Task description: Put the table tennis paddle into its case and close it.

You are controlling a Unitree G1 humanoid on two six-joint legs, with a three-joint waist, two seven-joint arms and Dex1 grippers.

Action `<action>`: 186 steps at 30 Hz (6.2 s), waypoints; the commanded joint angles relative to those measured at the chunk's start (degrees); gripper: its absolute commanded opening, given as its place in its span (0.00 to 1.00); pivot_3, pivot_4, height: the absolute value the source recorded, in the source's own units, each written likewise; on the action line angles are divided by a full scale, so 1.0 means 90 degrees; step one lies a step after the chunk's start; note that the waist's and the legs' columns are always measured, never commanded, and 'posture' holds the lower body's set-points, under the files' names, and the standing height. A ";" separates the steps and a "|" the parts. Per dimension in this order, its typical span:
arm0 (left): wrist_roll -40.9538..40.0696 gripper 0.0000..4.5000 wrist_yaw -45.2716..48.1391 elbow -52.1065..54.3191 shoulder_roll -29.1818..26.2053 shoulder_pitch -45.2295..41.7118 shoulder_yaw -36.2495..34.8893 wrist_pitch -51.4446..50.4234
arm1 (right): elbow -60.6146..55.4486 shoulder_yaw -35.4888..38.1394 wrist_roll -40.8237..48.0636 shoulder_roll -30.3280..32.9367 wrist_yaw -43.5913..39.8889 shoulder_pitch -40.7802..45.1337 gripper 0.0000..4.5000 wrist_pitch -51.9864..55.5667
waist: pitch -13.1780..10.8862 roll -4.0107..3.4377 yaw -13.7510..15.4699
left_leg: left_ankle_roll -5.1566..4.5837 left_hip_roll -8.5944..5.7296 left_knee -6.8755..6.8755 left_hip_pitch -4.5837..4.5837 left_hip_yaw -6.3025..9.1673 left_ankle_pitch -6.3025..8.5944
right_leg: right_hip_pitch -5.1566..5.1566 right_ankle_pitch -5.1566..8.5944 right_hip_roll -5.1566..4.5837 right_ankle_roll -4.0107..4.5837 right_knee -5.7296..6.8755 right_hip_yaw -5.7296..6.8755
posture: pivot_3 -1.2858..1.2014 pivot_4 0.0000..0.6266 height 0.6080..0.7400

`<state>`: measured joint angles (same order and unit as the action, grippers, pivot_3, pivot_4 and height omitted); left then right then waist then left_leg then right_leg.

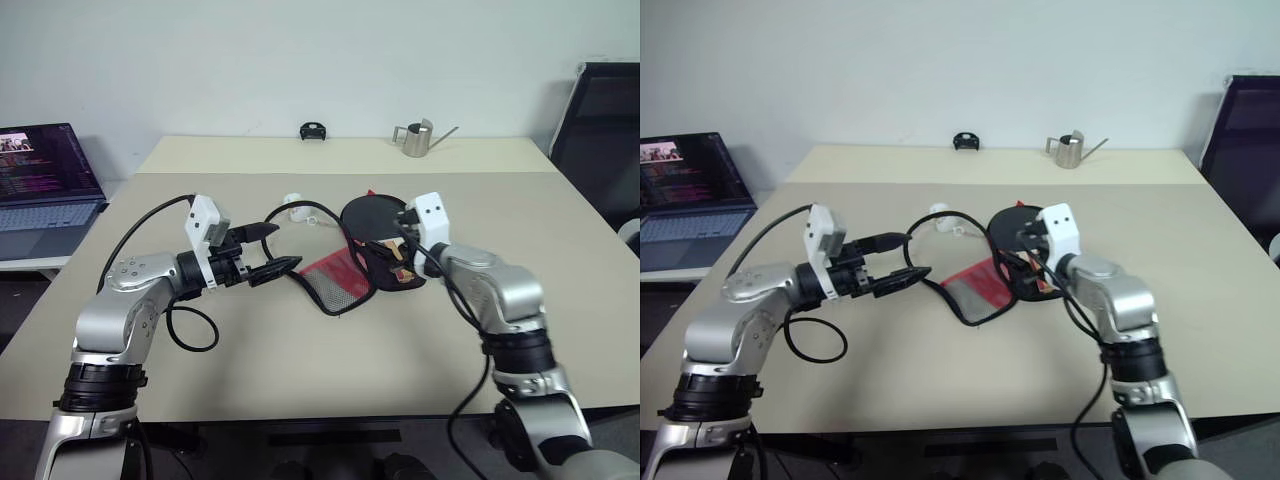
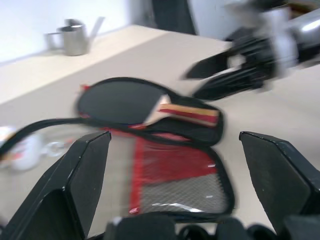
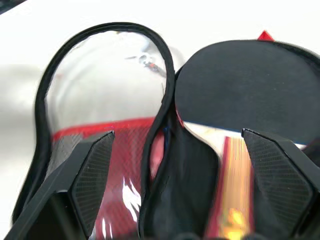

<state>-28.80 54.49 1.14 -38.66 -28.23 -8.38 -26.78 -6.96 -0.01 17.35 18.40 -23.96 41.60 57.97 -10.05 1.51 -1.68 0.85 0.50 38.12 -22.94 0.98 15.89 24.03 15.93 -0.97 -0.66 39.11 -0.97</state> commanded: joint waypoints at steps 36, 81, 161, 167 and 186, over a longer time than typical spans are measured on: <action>0.2527 1.00 -0.2641 -0.5788 0.0802 -0.1953 0.0183 0.2745 | -0.1580 0.0563 0.2006 0.3106 -0.2584 0.0043 0.99 -0.0074 | 0.0005 0.0010 0.0032 | -0.0002 -0.0006 0.0013 -0.0003 0.0003 0.0000 | -0.0004 -0.0001 -0.0007 -0.0001 0.0003 0.0009 | 0.52 0.24 1.00; 0.2576 1.00 -0.2618 -0.7723 0.3774 -0.4712 0.0404 0.3958 | -0.1600 0.0982 0.1948 0.3246 -0.1815 -0.0514 0.99 -0.0244 | -0.0001 0.0023 0.0057 | -0.0005 -0.0016 0.0089 -0.0005 0.0008 0.0000 | -0.0003 -0.0001 -0.0004 -0.0004 0.0088 0.0005 | 0.52 0.24 1.00; -0.0109 1.00 0.0408 -0.0877 0.0210 -0.1174 -0.0524 -0.0065 | 0.8870 -0.0324 -0.2431 -0.0416 -0.0558 0.2675 0.01 -0.5079 | 0.0002 0.0021 -0.0184 | 0.0005 -0.0001 0.0083 0.0058 0.0002 -0.0004 | -0.0051 -0.0004 -0.0003 0.0004 0.0095 -0.0002 | 0.52 0.24 1.00; -0.0095 1.00 0.0411 -0.0932 0.0205 -0.1187 -0.0508 -0.0037 | 0.8849 -0.0095 -0.2285 -0.0338 -0.0364 0.2650 0.24 -0.5056 | 0.0002 0.0021 -0.0172 | 0.0006 -0.0002 0.0083 0.0058 0.0004 -0.0004 | -0.0053 -0.0004 -0.0003 0.0004 0.0094 -0.0001 | 0.52 0.24 1.00; -0.0071 1.00 0.0411 -0.0909 0.0170 -0.1197 -0.0496 -0.0028 | 0.9114 0.0257 -0.2275 -0.0676 -0.0001 0.2608 0.50 -0.4501 | 0.0002 0.0021 -0.0179 | 0.0005 -0.0001 0.0078 0.0065 0.0005 -0.0004 | -0.0060 -0.0004 -0.0003 0.0005 0.0090 0.0000 | 0.52 0.24 1.00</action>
<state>-29.13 58.10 -8.66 -35.94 -38.27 -12.65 -28.12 72.46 2.47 -3.07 13.15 -24.39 66.21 14.94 -10.03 1.70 -3.29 0.89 0.49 38.82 -22.35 1.03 15.85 23.49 15.89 -0.99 -0.62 39.92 -0.97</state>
